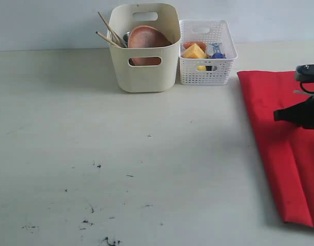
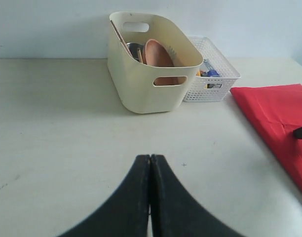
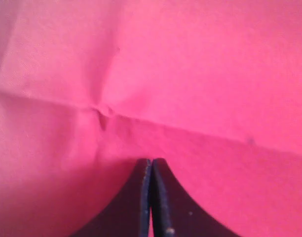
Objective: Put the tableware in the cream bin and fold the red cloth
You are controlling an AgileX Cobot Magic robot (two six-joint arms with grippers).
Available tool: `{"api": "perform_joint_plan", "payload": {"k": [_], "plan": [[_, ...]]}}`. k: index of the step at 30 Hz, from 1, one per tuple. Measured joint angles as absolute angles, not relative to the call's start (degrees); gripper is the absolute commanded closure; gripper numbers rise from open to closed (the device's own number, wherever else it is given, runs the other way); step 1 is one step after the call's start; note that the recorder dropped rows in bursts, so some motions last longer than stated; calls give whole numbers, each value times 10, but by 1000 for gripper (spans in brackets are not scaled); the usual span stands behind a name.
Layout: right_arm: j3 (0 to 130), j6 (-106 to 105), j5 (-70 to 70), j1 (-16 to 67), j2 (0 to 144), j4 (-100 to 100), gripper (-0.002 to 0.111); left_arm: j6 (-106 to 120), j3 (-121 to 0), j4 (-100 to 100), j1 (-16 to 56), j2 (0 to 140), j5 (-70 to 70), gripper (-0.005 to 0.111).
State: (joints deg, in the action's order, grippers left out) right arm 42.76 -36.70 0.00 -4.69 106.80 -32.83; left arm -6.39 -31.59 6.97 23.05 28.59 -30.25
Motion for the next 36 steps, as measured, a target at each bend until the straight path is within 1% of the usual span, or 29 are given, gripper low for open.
{"api": "perform_joint_plan", "payload": {"k": [5,8,12,15,19,23,28,36], "plan": [[505,-376,79,-47,1099,-328,108,-64,-316,70,231,286,-303,105],[517,-363,108,-48,1088,-328,108,-64,-316,70,231,286,-303,105],[505,-335,102,-66,1044,-327,108,-64,-316,70,231,286,-307,105],[480,-319,89,-100,1025,-326,108,-64,-316,67,231,286,-309,105],[447,-317,91,-134,1026,-324,108,-64,-316,65,231,286,-311,105],[439,-317,90,-138,1044,-307,108,-64,-316,62,231,286,-312,105],[472,-317,89,-138,1081,-302,108,-64,-316,62,231,286,-313,105],[567,-334,100,-138,1151,-302,108,-64,-316,57,231,286,-314,105]]}}
